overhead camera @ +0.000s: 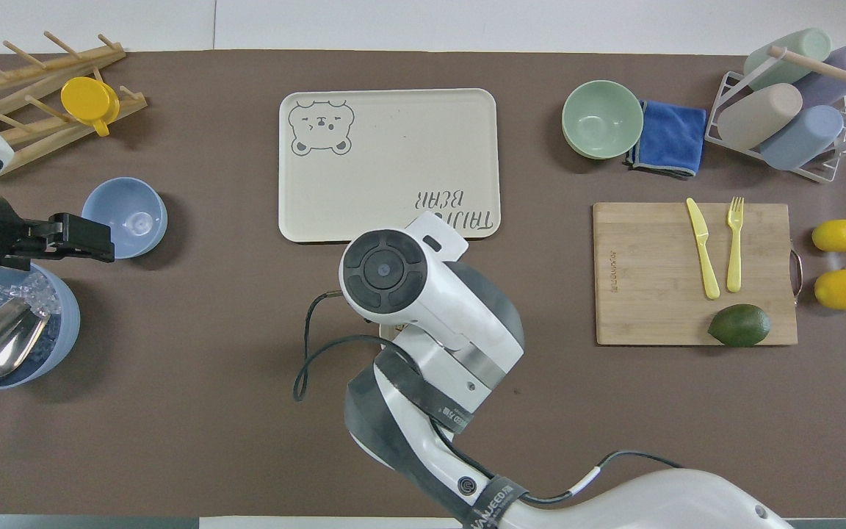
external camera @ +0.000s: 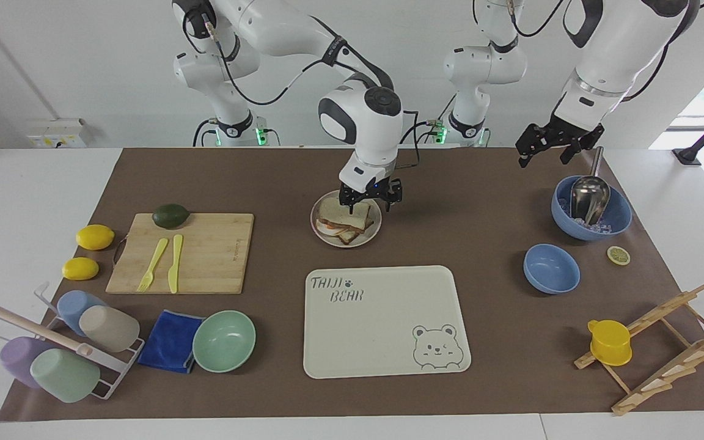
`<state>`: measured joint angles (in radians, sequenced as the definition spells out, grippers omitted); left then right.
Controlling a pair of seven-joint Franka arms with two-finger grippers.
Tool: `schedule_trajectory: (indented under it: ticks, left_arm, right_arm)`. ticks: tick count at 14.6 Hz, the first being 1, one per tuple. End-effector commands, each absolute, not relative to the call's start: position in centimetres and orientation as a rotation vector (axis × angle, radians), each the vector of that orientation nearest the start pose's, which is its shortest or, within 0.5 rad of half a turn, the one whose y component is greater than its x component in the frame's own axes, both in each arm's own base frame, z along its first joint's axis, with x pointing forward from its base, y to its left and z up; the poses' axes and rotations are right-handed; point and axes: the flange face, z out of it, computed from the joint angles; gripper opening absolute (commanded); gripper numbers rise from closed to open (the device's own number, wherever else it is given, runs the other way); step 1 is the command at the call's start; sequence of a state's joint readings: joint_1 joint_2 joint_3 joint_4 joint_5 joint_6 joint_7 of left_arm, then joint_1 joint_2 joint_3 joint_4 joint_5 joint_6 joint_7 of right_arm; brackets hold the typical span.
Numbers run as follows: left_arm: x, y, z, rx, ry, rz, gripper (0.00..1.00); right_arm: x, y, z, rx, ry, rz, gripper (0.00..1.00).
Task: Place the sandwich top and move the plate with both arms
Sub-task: 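Retract the right gripper while the left gripper reaches toward the plate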
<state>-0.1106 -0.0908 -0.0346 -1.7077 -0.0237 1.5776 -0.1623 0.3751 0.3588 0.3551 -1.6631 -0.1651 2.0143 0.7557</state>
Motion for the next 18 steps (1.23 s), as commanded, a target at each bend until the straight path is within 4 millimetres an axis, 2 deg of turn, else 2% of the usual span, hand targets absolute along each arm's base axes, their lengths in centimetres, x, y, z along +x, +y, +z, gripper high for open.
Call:
schedule_trajectory:
  ticks: [1,3,5,6,7,8,11,13,14,16,17,18]
  left_arm:
    - [51.7,-7.7,60.3,-3.167,-0.055,0.036,1.0]
    - [51.1,-7.8,59.3,-3.171,-0.055,0.02,1.0]
    - [50.5,-8.5,57.8,-3.175,-0.093,-0.017,1.0]
    - [50.3,-8.7,56.7,-3.178,-0.119,-0.03,1.0]
    - [50.2,-9.8,55.6,-3.181,-0.1,-0.038,1.0]
    - [50.2,-11.4,54.5,-3.183,-0.07,-0.041,1.0]
    - [50.6,-16.1,50.3,-3.223,-0.126,-0.069,1.0]
    - [51.1,-19.4,47.6,-3.243,-0.16,-0.058,1.0]
    - [51.1,-21.8,45.8,-3.246,-0.176,-0.059,1.0]
    - [50.6,-25.5,43.0,-3.251,-0.219,-0.066,1.0]
    - [50.0,-26.6,41.7,-3.25,-0.205,-0.059,1.0]
    - [49.5,-26.9,40.7,-3.257,-0.207,-0.061,1.0]
  right_arm:
    - [53.7,35.9,44.8,-3.125,-0.009,-0.066,1.0]
    - [55.6,31.4,46.6,-3.113,0.008,-0.021,1.0]
    - [57.4,27.0,48.2,-3.084,0.106,-0.006,1.0]
    - [58.0,24.6,49.3,-3.067,0.161,-0.006,1.0]
    - [58.1,22.9,50.3,-3.063,0.177,0.008,1.0]
    - [58.0,21.1,51.3,-3.07,0.187,0.031,1.0]
    - [57.2,14.8,56.0,-3.04,0.283,0.123,1.0]
    - [56.8,10.4,58.1,-3.044,0.222,0.149,1.0]
    - [56.6,8.5,58.7,-3.058,0.211,0.166,1.0]
    - [56.6,6.8,60.6,-3.067,0.231,0.173,1.0]
    - [56.3,5.8,60.6,-3.088,0.226,0.219,1.0]
    - [56.1,5.2,60.7,-3.095,0.137,0.237,1.0]
